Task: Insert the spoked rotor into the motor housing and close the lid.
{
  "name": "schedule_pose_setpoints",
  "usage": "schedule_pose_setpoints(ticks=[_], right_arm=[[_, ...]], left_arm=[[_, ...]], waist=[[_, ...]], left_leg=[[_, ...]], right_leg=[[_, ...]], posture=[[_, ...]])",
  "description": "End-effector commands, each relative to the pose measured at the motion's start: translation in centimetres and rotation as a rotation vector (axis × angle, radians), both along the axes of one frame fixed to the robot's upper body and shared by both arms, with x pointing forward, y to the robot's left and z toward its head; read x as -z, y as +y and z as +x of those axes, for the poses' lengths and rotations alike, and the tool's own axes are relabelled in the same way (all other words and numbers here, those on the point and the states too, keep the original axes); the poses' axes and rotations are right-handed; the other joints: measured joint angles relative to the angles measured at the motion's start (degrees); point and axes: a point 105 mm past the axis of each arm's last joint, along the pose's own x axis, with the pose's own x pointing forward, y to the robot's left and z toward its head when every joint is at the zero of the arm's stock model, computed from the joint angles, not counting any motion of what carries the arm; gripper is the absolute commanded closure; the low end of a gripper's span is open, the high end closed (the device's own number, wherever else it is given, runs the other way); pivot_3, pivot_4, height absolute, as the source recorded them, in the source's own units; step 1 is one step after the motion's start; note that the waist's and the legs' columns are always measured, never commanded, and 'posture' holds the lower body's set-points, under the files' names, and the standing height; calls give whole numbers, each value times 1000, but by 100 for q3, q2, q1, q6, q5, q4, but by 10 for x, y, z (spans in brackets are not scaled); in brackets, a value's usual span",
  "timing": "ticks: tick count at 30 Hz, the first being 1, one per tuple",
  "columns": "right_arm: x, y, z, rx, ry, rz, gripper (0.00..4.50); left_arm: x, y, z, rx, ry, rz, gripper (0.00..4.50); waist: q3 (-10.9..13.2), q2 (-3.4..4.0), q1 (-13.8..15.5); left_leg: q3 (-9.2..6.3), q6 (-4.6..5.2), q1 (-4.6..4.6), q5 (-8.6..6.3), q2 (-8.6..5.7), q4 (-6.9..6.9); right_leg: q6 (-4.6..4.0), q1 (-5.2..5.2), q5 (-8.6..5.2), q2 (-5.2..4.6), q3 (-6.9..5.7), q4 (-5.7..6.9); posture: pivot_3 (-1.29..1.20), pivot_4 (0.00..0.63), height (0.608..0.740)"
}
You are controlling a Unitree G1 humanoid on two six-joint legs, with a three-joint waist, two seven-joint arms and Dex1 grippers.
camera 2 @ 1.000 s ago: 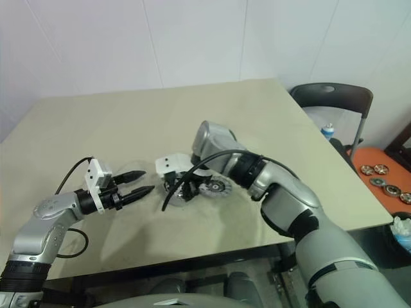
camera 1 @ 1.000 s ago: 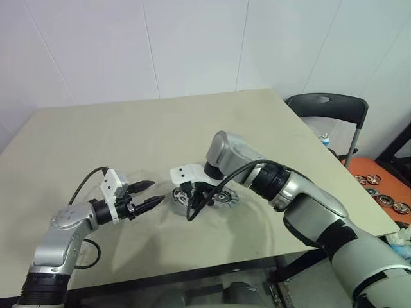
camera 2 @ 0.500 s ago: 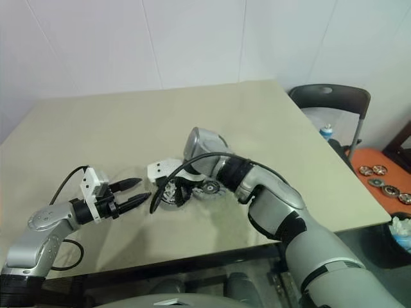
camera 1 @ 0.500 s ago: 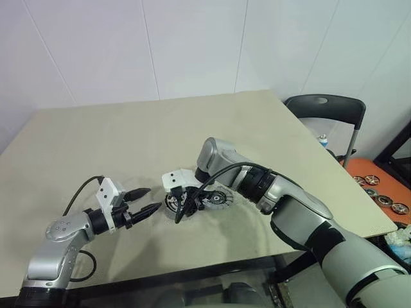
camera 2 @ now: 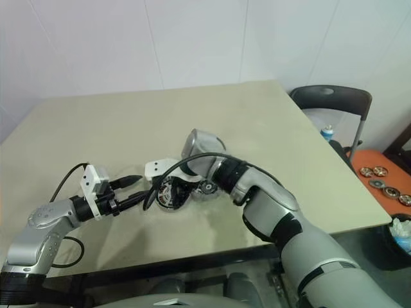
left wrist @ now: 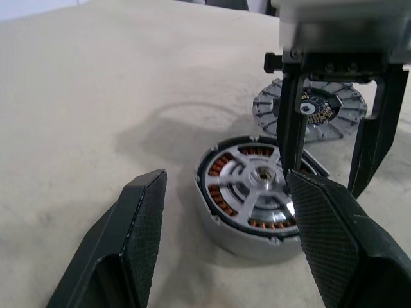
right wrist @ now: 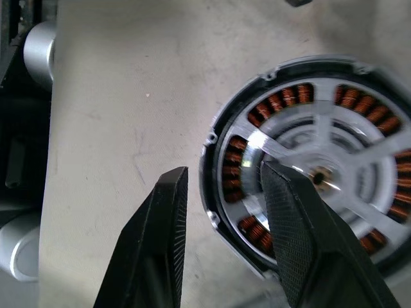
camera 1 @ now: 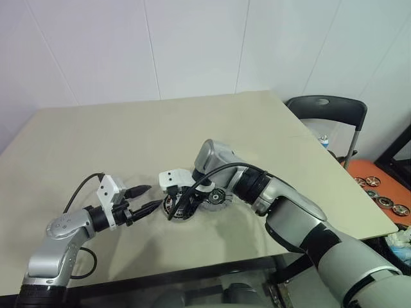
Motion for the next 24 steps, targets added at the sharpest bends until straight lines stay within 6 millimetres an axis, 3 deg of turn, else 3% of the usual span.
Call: schedule_pose_setpoints(ticks=[1, 3, 8, 16, 19, 20, 22, 24], right_arm=[[-38, 4, 11, -87, -153, 160, 2603], [-42, -5, 20, -98, -273, 210, 2603], [-75, -22, 29, 46, -327, 499, 2603], [-85, -98, 46, 506, -311, 776, 2603], [-64, -130, 55, 718, -283, 796, 2603], [-48, -147, 55, 800, -273, 783, 2603], [-20, -172, 51, 947, -246, 765, 3185], [-1, -182, 40, 1045, -159, 759, 3800]], left_arm=[[-13, 1, 1, 17, -37, -5, 1310], [-14, 0, 0, 22, -36, -5, 1310], [-16, 4, -1, 26, -36, 9, 1310], [-26, 2, 2, 94, -45, 26, 1310], [-29, 0, 4, 121, -47, 31, 1310], [-31, -2, 5, 133, -48, 30, 1310], [-34, -5, 7, 158, -50, 34, 1310], [-35, -6, 8, 179, -47, 43, 1310]], waist=[[-5, -8, -5], [-8, -12, -5], [-8, -13, 8], [-6, -14, 41], [-8, -18, 26], [-9, -18, 26], [-9, -18, 49], [-4, -12, 54]], left_leg=[[0, 0, -1, 0, 0, -2], [1, 1, -3, -1, 1, -8], [4, 3, -4, -2, 3, -10], [11, 7, -1, -4, 2, -4], [11, 7, 1, -3, 5, -4], [11, 7, 3, -3, 7, -5], [11, 10, 2, -5, 7, -5], [11, 14, 1, -7, 7, -5]], right_leg=[[0, 1, 0, 0, 0, -1], [0, -2, 0, -1, 0, -2], [0, -1, 0, -2, 1, -5], [0, 12, 0, -5, 5, -12], [0, 13, 0, -4, 5, -10], [0, 15, 0, -3, 5, -12], [0, 17, 0, -4, 7, -15], [0, 20, 0, -5, 9, -22]], posture=[[0, 0, 740], [0, 0, 740], [0, 0, 740], [0, 0, 740], [0, 0, 740], [0, 0, 740], [0, 0, 740], [0, 0, 740]])
